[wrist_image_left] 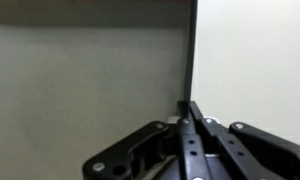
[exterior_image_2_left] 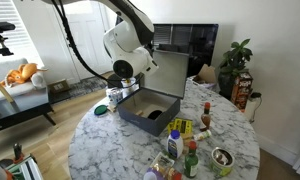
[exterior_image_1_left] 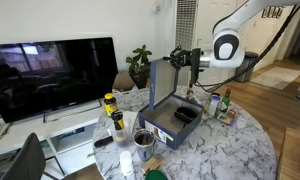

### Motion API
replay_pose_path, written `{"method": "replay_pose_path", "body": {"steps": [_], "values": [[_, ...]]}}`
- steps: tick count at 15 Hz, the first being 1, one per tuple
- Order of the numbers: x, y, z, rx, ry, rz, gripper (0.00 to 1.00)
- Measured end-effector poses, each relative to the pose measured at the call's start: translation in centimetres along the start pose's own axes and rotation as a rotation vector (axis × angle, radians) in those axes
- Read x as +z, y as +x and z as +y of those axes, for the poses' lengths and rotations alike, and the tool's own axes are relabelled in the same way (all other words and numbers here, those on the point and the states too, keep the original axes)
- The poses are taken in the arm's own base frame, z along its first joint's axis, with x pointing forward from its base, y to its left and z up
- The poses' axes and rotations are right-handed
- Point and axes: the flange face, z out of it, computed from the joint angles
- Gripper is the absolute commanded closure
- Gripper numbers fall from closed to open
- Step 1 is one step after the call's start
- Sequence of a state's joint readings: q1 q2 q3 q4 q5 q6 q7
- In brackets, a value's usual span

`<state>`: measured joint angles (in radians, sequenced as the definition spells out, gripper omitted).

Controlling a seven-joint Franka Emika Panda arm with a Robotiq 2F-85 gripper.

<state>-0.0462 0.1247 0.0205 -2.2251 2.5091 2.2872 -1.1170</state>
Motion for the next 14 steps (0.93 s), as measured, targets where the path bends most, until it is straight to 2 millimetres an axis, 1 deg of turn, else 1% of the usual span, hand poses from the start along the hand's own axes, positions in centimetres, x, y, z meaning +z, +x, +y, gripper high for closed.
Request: {"method": "replay_pose_path", "body": {"steps": [3, 5, 14], "values": [[-0.3, 0.8, -0.2, -0.003, 0.003, 0.016, 0.99], [-0.5, 1.0, -0.4, -0.006, 0.006, 0.020, 0.99], [0.3, -0.5, -0.4, -0.006, 0.005, -0.011, 0.99]]}}
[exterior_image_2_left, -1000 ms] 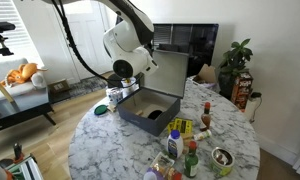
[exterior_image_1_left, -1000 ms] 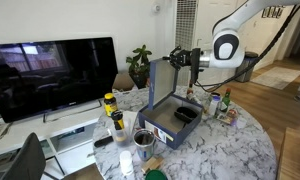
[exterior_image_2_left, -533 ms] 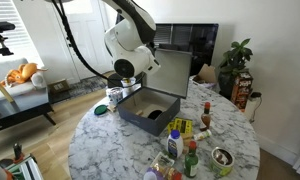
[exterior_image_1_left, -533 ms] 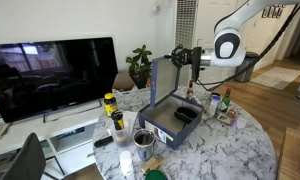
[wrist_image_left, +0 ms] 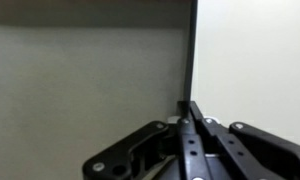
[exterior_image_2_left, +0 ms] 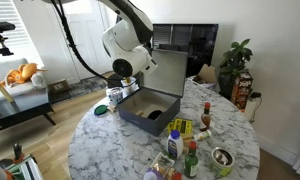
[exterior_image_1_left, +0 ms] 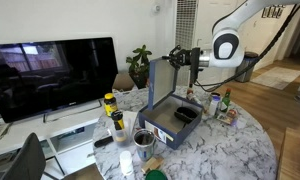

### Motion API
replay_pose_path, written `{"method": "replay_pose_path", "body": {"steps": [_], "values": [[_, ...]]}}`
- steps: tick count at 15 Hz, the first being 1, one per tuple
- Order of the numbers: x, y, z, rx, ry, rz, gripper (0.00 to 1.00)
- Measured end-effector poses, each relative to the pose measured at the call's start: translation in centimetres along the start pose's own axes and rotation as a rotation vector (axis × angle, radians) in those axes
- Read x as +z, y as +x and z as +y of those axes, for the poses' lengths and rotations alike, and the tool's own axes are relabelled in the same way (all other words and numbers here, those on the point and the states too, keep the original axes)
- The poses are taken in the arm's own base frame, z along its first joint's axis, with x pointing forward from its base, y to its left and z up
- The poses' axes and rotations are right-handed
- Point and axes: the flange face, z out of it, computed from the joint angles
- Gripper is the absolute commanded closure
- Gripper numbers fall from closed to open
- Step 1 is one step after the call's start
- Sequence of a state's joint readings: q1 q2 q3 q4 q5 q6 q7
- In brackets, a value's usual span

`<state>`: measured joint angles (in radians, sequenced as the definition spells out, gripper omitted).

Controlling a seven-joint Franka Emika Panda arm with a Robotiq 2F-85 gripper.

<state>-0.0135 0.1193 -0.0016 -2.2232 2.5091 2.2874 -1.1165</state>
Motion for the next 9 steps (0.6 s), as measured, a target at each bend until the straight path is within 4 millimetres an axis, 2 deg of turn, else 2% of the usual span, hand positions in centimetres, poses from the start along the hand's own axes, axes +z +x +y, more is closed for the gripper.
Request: {"method": "replay_pose_path", "body": {"steps": [2, 9], "values": [[0.05, -0.10, 0.01, 0.000, 0.000, -0.002, 0.97], [0.04, -0.08, 0.06, 0.000, -0.001, -0.002, 0.99]]}}
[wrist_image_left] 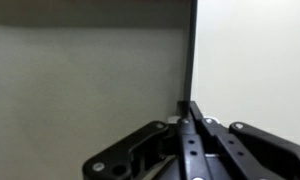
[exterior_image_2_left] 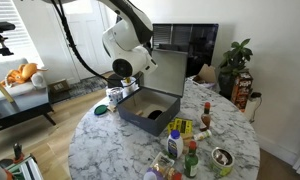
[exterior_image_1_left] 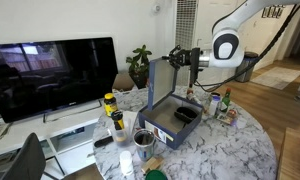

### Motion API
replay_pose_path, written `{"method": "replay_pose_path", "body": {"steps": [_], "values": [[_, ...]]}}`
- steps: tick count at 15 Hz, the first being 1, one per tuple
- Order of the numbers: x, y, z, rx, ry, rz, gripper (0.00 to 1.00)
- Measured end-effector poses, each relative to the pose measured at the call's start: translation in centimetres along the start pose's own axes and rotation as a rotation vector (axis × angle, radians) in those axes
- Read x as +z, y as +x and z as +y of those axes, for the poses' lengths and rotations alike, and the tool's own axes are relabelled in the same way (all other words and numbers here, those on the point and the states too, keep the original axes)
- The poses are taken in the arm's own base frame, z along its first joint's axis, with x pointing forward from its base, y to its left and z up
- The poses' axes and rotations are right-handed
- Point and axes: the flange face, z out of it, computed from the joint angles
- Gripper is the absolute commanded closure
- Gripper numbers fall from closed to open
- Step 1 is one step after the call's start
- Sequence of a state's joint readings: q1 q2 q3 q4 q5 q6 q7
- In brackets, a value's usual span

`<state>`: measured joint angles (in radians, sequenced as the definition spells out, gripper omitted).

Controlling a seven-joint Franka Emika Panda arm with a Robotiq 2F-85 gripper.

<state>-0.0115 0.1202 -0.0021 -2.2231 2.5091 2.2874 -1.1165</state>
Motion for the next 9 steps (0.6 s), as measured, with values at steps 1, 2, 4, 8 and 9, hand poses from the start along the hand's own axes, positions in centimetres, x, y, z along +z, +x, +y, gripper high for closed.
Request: {"method": "replay_pose_path", "body": {"steps": [1, 2, 4, 8, 9], "values": [[0.02, -0.04, 0.04, 0.000, -0.001, -0.001, 0.99], [0.05, -0.09, 0.09, 0.001, -0.001, -0.002, 0.99], [0.10, -0.20, 0.18, 0.001, -0.003, -0.004, 0.99], [0.11, -0.28, 0.44, -0.001, -0.007, -0.005, 0.99], [0.12, -0.30, 0.44, -0.003, -0.007, -0.006, 0.99]]}}
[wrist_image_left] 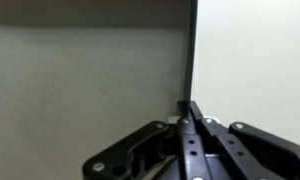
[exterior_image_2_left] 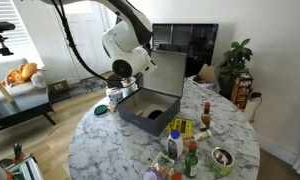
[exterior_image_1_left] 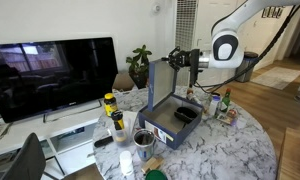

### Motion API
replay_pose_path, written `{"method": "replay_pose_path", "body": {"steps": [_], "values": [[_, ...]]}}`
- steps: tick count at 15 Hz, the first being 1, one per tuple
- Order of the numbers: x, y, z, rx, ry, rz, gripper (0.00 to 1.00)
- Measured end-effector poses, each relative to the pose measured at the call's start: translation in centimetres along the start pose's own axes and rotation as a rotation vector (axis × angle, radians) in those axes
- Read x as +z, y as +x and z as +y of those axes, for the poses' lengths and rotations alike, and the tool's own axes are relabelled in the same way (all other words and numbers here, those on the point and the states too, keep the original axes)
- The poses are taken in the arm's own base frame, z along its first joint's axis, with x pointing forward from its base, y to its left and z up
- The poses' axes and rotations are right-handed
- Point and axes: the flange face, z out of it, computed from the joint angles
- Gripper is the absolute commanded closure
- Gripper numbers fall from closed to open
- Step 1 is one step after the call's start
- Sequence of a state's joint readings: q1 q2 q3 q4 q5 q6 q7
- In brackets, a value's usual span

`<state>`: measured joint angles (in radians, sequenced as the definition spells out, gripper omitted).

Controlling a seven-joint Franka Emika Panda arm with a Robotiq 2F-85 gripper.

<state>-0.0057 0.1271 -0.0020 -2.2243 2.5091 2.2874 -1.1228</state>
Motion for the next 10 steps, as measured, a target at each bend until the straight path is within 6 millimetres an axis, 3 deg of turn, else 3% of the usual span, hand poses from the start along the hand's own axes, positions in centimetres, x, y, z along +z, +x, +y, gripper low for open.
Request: {"method": "replay_pose_path", "body": {"steps": [6, 10], "values": [[0.1, -0.3, 0.1, -0.022, -0.002, -0.006, 0.99], [0.7, -1.6, 0.6, -0.019, -0.010, -0.031, 0.99]]}}
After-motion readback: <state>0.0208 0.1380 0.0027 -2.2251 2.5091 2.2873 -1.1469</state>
